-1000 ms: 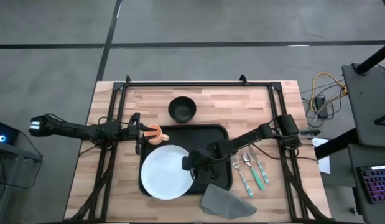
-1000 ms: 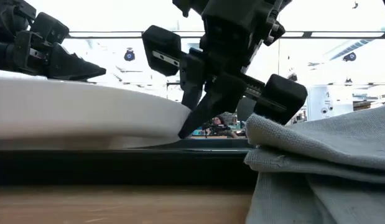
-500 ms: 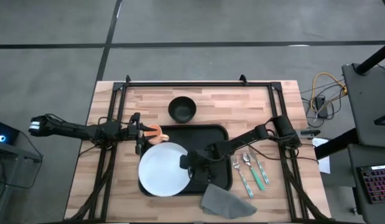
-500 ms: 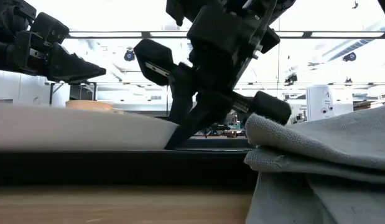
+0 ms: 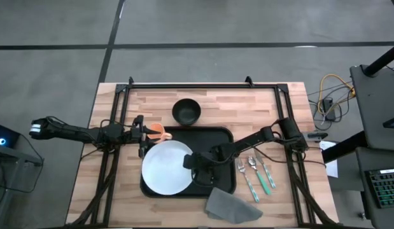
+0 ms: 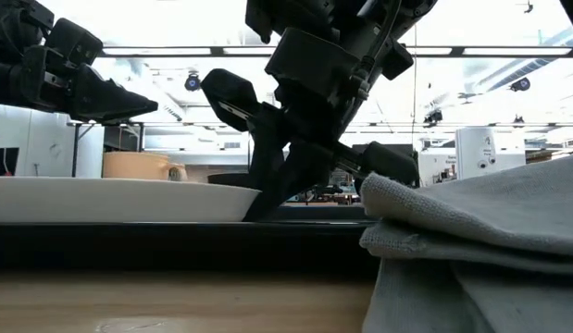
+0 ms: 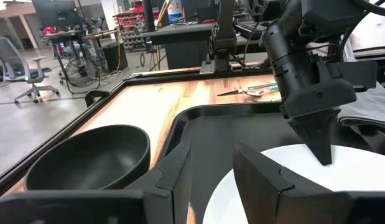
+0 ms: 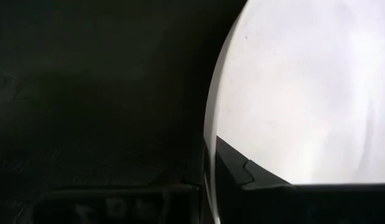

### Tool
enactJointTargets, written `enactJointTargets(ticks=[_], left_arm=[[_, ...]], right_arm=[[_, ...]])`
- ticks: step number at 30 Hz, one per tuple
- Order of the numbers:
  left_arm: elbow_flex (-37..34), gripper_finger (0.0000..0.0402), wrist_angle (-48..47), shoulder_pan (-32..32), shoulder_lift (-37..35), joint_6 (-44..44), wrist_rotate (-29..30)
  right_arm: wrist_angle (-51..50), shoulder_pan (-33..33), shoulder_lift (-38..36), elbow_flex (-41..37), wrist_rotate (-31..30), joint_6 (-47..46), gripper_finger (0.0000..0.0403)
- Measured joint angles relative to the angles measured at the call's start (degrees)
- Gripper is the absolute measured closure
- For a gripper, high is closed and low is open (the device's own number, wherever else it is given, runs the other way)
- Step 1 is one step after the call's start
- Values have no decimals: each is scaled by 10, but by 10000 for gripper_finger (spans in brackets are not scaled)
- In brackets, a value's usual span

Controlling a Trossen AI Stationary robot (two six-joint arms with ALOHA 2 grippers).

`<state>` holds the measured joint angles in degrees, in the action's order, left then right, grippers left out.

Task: Set up tray
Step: Put the plate to the bottom of the mug on the serving tray

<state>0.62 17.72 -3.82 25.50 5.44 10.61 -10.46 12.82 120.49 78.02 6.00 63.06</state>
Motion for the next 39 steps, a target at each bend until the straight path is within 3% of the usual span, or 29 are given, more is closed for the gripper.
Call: enactJointTargets(ticks=[31, 39], left_arm=[[0, 303, 0, 0, 0, 0, 0], [0, 303, 0, 0, 0, 0, 0]], right_arm=[[0, -3, 0, 0, 0, -27, 393], [-24, -3, -1, 15, -2, -59, 337]])
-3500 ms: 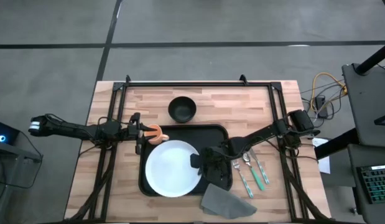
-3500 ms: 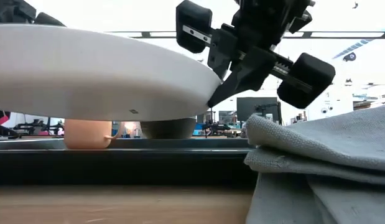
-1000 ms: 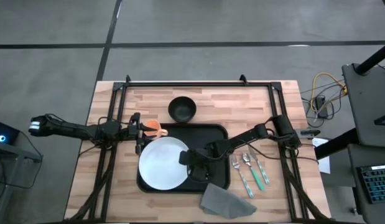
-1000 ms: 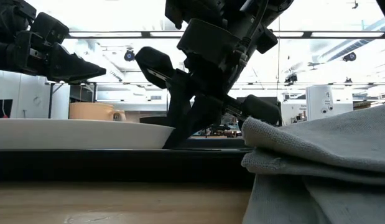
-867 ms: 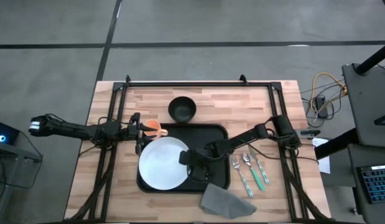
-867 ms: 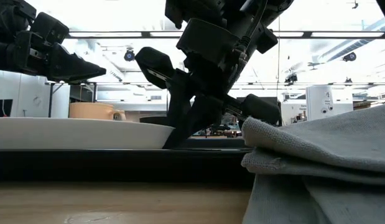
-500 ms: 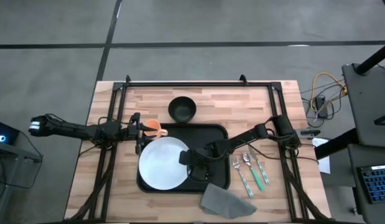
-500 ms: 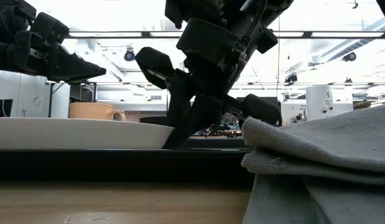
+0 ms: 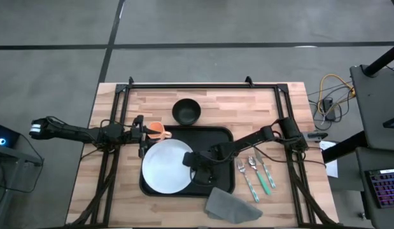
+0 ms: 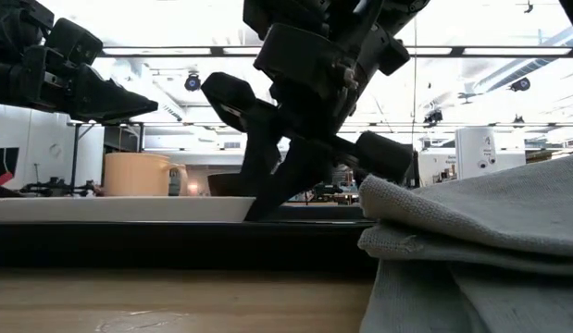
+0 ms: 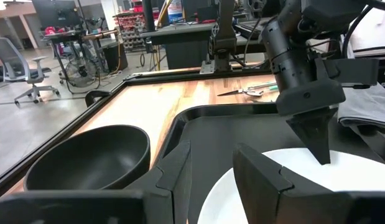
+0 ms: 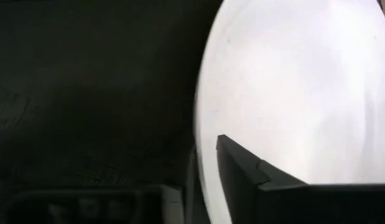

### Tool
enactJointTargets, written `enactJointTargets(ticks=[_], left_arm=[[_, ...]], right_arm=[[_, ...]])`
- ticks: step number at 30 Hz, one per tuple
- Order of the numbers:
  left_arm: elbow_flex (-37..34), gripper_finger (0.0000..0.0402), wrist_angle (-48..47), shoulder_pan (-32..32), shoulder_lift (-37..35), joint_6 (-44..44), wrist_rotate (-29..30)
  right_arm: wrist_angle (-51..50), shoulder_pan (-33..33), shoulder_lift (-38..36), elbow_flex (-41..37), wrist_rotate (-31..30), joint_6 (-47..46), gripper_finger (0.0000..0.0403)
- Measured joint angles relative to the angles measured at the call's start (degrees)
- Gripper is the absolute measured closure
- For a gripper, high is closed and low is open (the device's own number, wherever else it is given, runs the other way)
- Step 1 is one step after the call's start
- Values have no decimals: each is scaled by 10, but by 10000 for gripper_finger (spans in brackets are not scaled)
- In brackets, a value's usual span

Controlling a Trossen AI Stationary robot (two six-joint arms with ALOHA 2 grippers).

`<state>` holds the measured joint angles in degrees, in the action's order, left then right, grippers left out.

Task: Set up tray
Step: Put the plate to the bottom of the mug on the serving tray, then stack the bowl on top of the plate on the serving tray

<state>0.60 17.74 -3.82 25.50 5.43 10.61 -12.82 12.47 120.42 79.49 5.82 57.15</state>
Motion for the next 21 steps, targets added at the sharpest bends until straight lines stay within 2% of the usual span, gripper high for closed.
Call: enactJointTargets(ticks=[10, 21], left_arm=[[0, 303, 0, 0, 0, 0, 0], [0, 303, 0, 0, 0, 0, 0]], right_arm=[[-77, 0, 0, 43, 0, -42, 267], [-160, 0, -2, 85, 0, -77, 246]])
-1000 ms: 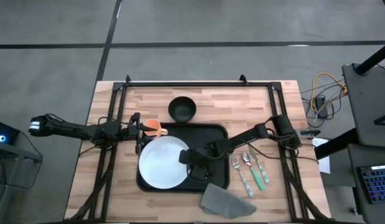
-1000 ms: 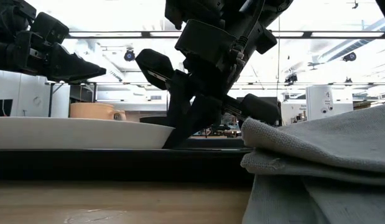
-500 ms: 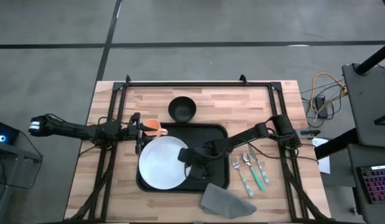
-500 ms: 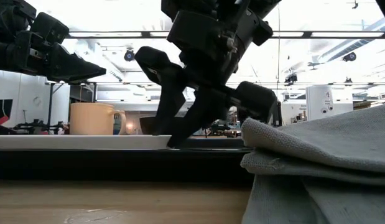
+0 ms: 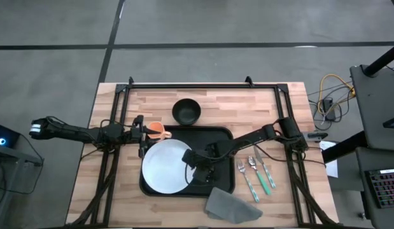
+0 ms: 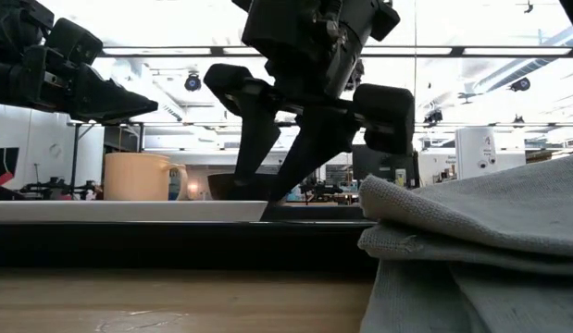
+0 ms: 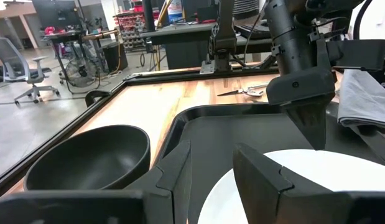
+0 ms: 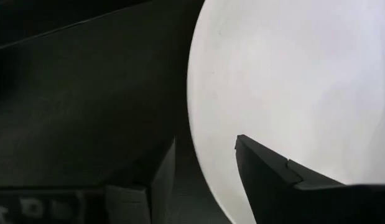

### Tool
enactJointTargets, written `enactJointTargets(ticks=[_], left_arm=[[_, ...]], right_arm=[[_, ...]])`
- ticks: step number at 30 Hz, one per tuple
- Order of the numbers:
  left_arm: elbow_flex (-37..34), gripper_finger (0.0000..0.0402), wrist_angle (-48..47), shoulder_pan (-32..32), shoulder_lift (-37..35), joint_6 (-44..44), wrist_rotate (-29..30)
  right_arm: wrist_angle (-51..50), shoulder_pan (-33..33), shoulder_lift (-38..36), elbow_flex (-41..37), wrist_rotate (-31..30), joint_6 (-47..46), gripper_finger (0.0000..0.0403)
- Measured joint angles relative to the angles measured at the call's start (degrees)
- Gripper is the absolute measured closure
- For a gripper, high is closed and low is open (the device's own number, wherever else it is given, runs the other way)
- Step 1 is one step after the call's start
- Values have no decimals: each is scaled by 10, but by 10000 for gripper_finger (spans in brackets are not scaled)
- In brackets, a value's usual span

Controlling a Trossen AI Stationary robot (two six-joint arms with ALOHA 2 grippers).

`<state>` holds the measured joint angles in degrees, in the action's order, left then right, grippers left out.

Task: Set up tray
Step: Stack the bowl on top of the plate on the serving tray

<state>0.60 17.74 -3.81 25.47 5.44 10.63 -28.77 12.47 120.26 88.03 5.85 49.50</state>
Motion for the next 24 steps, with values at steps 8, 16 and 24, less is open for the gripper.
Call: enactJointTargets(ticks=[8, 16, 24], left_arm=[[0, 303, 0, 0, 0, 0, 0], [0, 303, 0, 0, 0, 0, 0], [0, 303, 0, 0, 0, 0, 0]], right_arm=[[-16, -4, -28, 0, -1, 0, 259], [-38, -45, -57, -1, -9, -10, 264], [-49, -116, -70, -11, -7, -21, 264]])
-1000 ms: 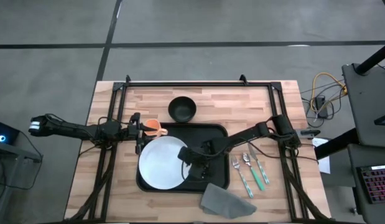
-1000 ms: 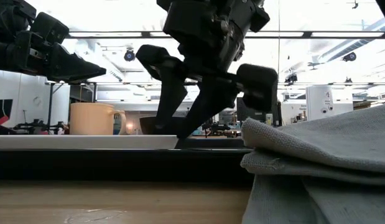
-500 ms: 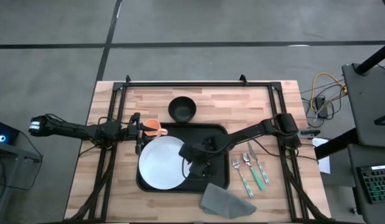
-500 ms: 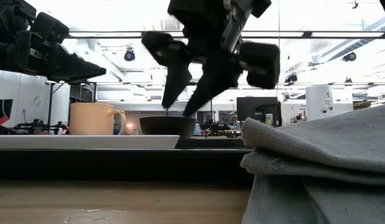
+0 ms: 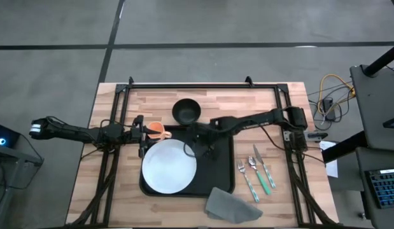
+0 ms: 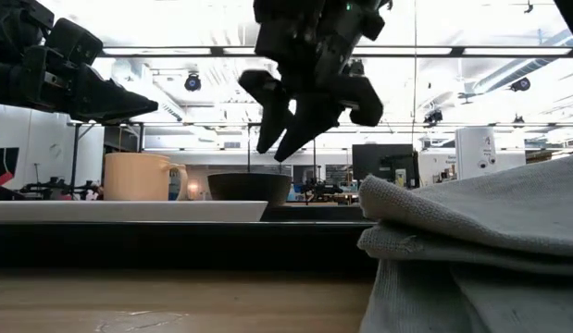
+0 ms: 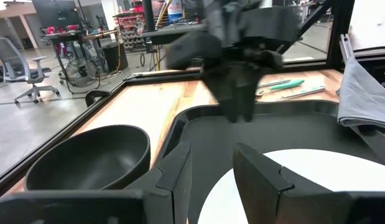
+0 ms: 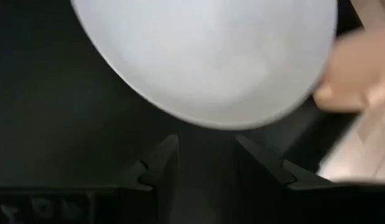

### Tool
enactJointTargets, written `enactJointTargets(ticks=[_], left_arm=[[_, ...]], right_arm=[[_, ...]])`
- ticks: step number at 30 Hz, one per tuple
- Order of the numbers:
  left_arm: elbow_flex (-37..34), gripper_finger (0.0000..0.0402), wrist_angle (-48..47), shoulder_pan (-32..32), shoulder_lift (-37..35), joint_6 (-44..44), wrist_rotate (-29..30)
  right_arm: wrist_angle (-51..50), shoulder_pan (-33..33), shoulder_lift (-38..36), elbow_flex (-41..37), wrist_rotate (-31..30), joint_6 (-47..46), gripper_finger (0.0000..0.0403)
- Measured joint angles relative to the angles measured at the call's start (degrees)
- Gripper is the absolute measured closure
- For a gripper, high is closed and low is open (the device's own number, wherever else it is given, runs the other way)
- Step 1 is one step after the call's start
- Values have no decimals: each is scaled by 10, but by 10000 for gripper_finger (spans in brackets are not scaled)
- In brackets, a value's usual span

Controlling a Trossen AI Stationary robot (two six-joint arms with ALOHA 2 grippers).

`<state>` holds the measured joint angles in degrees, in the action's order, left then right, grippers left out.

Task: Set up tray
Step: Stack the bowl on top of the plate on the serving tray

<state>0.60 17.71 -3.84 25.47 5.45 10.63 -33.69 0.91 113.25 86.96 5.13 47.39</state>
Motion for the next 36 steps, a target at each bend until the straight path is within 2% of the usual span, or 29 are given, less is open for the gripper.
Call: enactJointTargets(ticks=[10, 17, 26, 32, 36], left_arm=[[0, 303, -2, 0, 0, 0, 0], [0, 303, -2, 0, 0, 0, 0], [0, 303, -4, 0, 0, 0, 0], [0, 303, -4, 0, 0, 0, 0], [0, 303, -4, 0, 0, 0, 0]], right_arm=[[3, -48, -29, -24, 8, -5, 264], [80, -62, -76, -67, 5, 13, 264], [131, -99, -79, -83, 14, 50, 264], [162, -136, -75, -82, 72, 58, 264], [172, -152, -70, -82, 73, 70, 264]])
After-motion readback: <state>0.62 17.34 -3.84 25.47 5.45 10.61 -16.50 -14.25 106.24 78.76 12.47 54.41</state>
